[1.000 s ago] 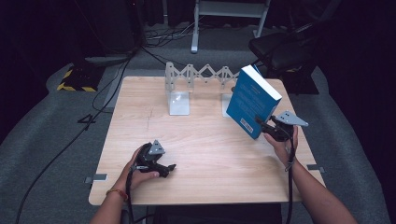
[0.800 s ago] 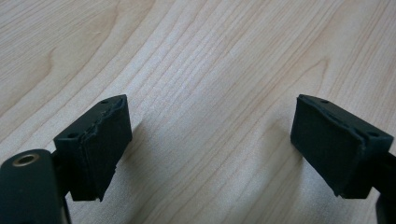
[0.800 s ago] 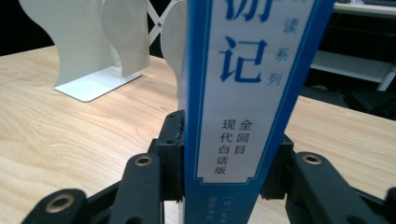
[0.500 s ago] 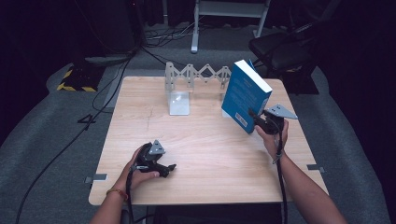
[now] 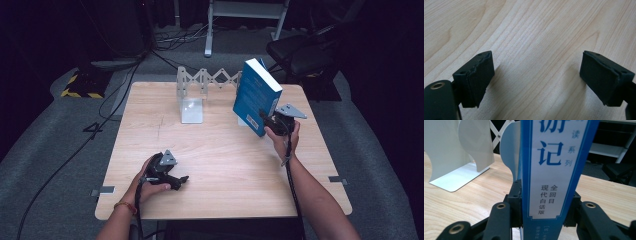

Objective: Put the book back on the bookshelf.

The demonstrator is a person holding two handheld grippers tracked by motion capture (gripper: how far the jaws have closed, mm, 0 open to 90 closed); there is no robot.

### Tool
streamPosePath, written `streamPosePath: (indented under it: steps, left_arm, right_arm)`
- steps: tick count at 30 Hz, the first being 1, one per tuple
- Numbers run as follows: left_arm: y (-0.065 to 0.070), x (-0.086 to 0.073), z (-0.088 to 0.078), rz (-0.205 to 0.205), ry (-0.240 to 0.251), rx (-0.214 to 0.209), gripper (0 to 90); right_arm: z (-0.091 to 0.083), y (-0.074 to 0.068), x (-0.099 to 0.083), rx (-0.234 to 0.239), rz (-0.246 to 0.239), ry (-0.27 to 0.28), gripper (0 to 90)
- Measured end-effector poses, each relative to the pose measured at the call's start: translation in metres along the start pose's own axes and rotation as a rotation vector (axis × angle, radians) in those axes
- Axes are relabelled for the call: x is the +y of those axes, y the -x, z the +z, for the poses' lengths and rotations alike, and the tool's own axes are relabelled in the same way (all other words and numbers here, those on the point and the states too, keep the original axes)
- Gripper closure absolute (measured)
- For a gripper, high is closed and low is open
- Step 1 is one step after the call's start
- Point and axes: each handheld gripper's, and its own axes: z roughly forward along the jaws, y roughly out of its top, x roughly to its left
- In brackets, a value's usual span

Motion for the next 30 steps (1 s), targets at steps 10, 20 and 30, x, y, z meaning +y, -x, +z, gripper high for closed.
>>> streamPosePath:
  steps: [10,20,30]
  left_arm:
    - [0.000,0.000,0.000,0.001,0.000,0.000,12.9]
    - [0.000,0.000,0.000,0.000,0.000,0.000,12.8]
    - [0.000,0.000,0.000,0.003,0.000,-0.001,12.7]
  right_arm:
    - [-0.003,0.003,-0.003,0.025,0.001,-0.027,55.4]
    - [-0.021,0.010,-0.015,0.076,-0.034,-0.048,62.0]
    - [-0.010,0.007,-0.012,0.060,-0.020,-0.049,62.5]
